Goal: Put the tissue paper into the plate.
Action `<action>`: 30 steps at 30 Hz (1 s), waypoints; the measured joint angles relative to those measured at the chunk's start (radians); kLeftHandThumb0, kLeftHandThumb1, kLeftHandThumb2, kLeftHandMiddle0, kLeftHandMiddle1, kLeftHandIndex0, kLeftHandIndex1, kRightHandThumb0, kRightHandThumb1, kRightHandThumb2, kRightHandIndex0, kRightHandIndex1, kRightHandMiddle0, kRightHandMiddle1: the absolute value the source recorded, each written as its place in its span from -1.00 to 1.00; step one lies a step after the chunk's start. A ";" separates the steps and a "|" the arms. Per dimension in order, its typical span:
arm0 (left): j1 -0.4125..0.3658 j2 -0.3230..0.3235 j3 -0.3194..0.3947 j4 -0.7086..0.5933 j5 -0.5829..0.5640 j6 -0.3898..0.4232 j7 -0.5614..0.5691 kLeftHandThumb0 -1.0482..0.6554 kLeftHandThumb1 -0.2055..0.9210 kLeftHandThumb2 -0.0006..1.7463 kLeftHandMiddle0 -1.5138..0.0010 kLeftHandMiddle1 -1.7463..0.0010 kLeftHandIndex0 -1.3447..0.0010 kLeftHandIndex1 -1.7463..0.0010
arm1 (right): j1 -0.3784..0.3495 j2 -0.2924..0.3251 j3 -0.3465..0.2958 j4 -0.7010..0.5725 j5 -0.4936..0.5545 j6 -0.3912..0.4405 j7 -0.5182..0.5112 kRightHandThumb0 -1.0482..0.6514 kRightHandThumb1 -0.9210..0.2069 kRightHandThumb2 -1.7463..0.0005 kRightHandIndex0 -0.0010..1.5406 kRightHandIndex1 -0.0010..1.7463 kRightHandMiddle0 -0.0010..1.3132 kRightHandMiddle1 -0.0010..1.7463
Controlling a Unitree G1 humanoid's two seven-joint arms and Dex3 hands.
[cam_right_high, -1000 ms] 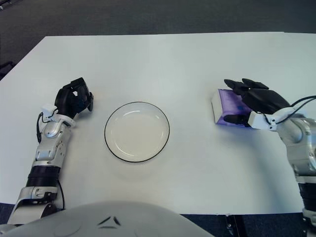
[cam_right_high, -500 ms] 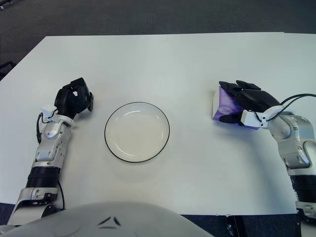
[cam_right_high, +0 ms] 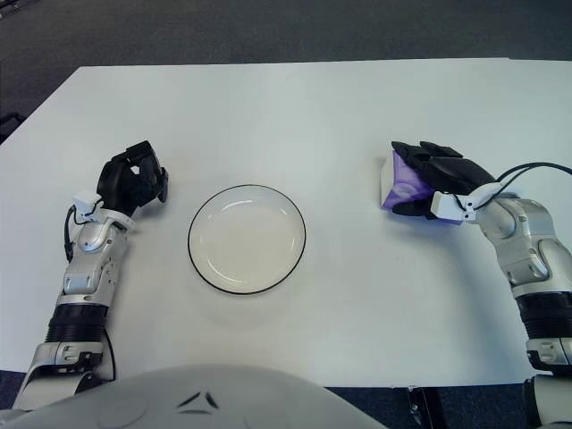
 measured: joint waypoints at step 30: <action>0.006 0.001 -0.001 -0.006 -0.013 0.005 0.000 -0.26 0.52 0.17 -0.77 -1.00 -0.53 -1.00 | -0.067 0.057 0.053 0.212 -0.009 -0.096 -0.343 0.23 0.42 -0.66 0.09 0.66 -0.11 1.00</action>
